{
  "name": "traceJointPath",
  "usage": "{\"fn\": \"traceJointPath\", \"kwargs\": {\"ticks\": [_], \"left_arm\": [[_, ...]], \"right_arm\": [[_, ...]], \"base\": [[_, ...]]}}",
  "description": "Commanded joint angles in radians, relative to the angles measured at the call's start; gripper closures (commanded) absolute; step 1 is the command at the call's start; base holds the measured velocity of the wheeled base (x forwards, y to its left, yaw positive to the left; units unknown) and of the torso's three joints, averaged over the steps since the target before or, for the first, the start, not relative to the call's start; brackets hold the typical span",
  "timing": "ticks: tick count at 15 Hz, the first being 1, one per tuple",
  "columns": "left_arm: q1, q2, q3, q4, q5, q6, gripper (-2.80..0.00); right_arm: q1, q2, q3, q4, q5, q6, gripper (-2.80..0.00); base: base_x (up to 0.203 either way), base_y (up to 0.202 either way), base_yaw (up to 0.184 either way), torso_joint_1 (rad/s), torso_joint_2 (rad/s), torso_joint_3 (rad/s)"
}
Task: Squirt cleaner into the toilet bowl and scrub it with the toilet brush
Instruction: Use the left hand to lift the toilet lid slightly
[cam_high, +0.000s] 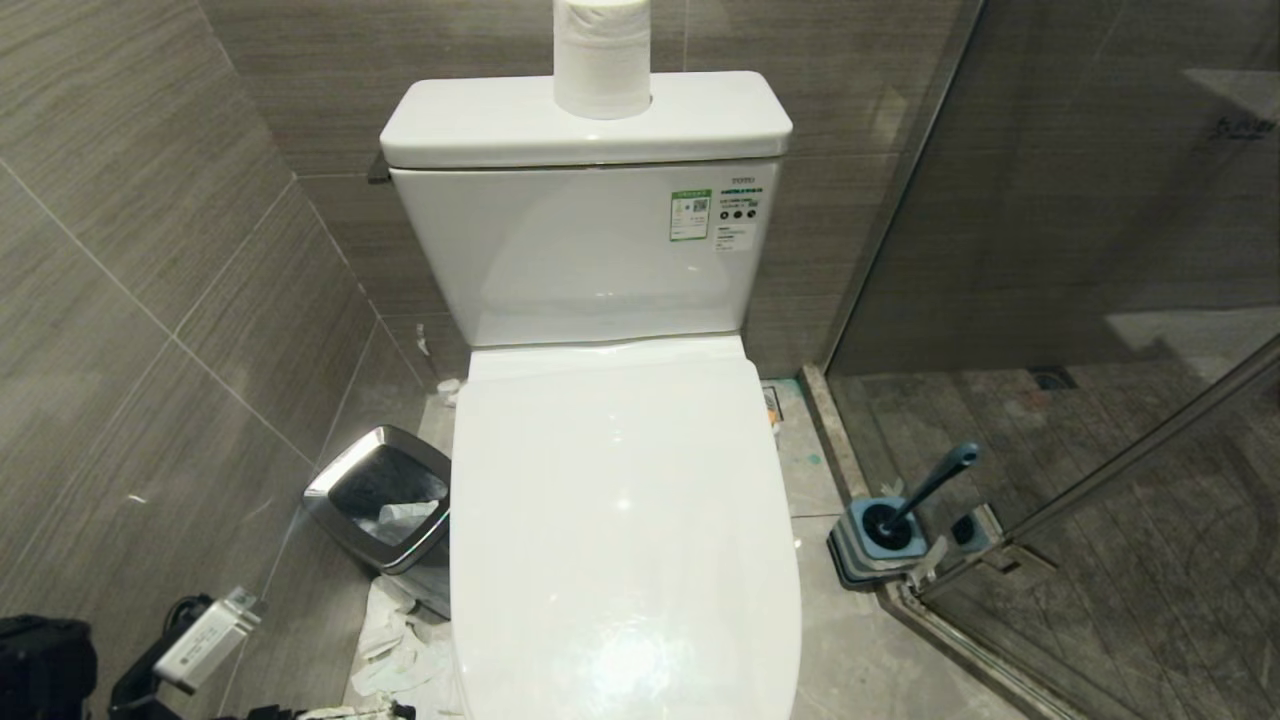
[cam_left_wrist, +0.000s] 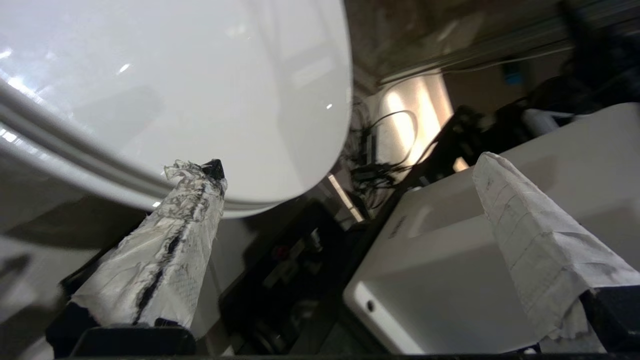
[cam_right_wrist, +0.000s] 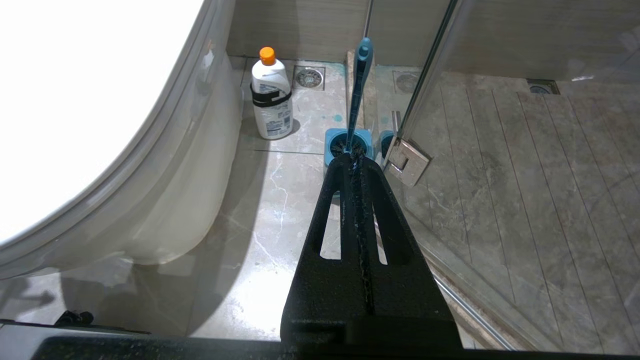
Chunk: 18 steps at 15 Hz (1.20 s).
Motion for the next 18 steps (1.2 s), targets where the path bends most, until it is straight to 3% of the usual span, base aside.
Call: {"fn": "traceJointPath", "kwargs": {"ticks": [1, 3, 8, 16, 18], "left_arm": [[-0.078, 0.012, 0.000, 0.047, 0.154, 0.041, -2.80], [-0.139, 0.049, 0.000, 0.076, 0.258, 0.086, -2.80], [-0.146, 0.182, -0.018, 0.052, 0.268, 0.088, -2.80], [-0.242, 0.570, -0.003, -0.406, 0.264, 0.030, -2.80], [-0.249, 0.594, 0.000, -0.449, 0.265, 0.024, -2.80]], "right_arm": [[-0.001, 0.001, 0.000, 0.000, 0.001, -0.001, 0.00], [-0.001, 0.001, 0.000, 0.000, 0.001, -0.001, 0.00], [0.001, 0.001, 0.000, 0.000, 0.001, -0.001, 0.00], [0.000, 0.001, 0.000, 0.000, 0.001, -0.001, 0.00], [0.000, 0.001, 0.000, 0.000, 0.001, -0.001, 0.00]], "base": [[0.000, 0.000, 0.000, 0.000, 0.00, 0.000], [0.000, 0.000, 0.000, 0.000, 0.00, 0.000], [0.000, 0.000, 0.000, 0.000, 0.00, 0.000], [0.000, 0.000, 0.000, 0.000, 0.00, 0.000], [0.000, 0.000, 0.000, 0.000, 0.00, 0.000]]}}
